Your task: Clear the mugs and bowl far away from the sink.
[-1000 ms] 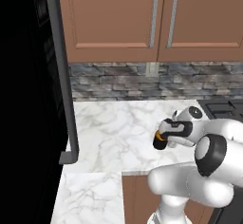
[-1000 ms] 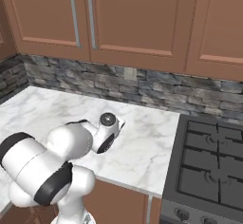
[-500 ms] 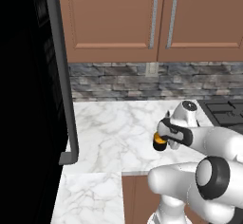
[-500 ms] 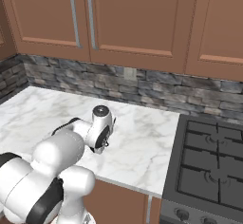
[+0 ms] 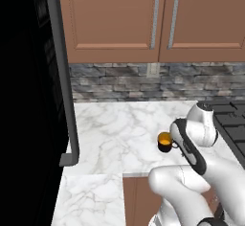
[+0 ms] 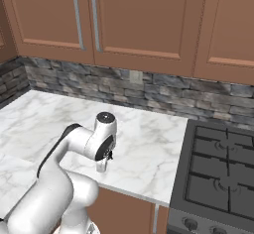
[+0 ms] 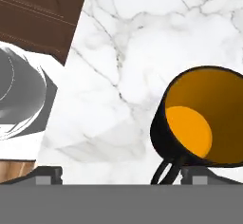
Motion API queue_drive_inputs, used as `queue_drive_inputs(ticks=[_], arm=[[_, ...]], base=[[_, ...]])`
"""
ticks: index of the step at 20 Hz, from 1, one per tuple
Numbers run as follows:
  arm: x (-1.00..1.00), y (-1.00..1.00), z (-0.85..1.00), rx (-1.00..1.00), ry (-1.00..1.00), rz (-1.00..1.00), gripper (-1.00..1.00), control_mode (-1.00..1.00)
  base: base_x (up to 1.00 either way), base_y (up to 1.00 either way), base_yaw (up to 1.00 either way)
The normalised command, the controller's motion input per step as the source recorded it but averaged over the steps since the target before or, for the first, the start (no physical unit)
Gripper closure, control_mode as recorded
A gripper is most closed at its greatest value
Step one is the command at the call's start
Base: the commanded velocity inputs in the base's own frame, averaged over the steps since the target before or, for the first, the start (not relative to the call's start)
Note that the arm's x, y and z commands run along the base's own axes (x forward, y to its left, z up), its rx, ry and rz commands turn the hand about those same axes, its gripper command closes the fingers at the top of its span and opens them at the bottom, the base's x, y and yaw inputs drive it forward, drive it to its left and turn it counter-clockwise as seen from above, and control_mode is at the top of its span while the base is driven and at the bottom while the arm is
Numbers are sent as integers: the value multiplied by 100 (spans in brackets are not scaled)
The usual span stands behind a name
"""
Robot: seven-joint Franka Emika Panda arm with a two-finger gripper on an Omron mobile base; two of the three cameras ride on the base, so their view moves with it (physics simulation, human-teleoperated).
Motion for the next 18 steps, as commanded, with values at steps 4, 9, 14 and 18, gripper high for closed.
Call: queue_drive_inputs(ticks=[4, 9, 14, 18], arm=[[-100, 0, 11, 3, 2, 18, -100, -100], [-100, 0, 20, 11, 3, 18, -100, -100], [-85, 0, 100, 20, -26, -5, -100, -100], [-54, 1, 100, 12, -34, -20, -100, -100]], base=[[0, 0, 0], [0, 0, 0], [0, 0, 0], [0, 0, 0]])
